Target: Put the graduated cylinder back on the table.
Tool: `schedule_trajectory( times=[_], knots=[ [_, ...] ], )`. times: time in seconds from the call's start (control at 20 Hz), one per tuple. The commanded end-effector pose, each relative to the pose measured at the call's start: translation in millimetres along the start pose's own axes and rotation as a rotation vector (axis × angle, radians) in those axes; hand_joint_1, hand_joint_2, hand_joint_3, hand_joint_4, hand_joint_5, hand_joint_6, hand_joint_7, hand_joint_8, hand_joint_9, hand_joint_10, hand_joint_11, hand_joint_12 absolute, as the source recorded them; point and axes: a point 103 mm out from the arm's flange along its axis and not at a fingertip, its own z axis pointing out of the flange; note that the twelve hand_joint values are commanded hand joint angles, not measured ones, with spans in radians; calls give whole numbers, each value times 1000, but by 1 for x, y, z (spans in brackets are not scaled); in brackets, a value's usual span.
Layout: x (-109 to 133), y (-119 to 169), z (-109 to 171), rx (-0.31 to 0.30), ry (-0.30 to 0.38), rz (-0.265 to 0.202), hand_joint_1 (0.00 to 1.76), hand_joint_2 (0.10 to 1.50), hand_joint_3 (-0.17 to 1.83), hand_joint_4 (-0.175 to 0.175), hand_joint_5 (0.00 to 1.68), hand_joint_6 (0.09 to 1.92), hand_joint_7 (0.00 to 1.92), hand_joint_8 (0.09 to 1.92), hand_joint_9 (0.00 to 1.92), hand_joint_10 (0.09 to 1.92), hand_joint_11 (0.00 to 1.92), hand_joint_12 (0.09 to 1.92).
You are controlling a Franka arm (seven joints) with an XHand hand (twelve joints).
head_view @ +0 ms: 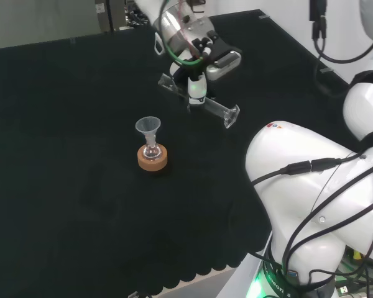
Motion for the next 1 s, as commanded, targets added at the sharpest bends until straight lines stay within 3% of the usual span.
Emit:
schedule_trajectory(
  times=[0.05, 0.3, 0.5, 0.75, 1.0],
  knots=[
    [-22, 10, 11, -114, 52, -77, 1147, 1146, 19, -175, 917, 1116, 1504, 193, 1549, 87, 1090, 787],
    [-39, 23, 10, -221, 92, -92, 1147, 1146, 19, -175, 917, 1117, 1503, 192, 1548, 87, 1090, 787],
    [-46, 41, 6, -264, 121, -101, 1147, 1146, 19, -175, 917, 1118, 1503, 192, 1546, 87, 1089, 787],
    [-50, 71, -3, -317, 154, -166, 1147, 1146, 19, -175, 917, 1118, 1502, 191, 1545, 87, 1089, 787],
    [-48, 99, -17, -413, 211, -239, 1147, 1145, 19, -175, 918, 1118, 1499, 188, 1540, 87, 1091, 789]
  ],
)
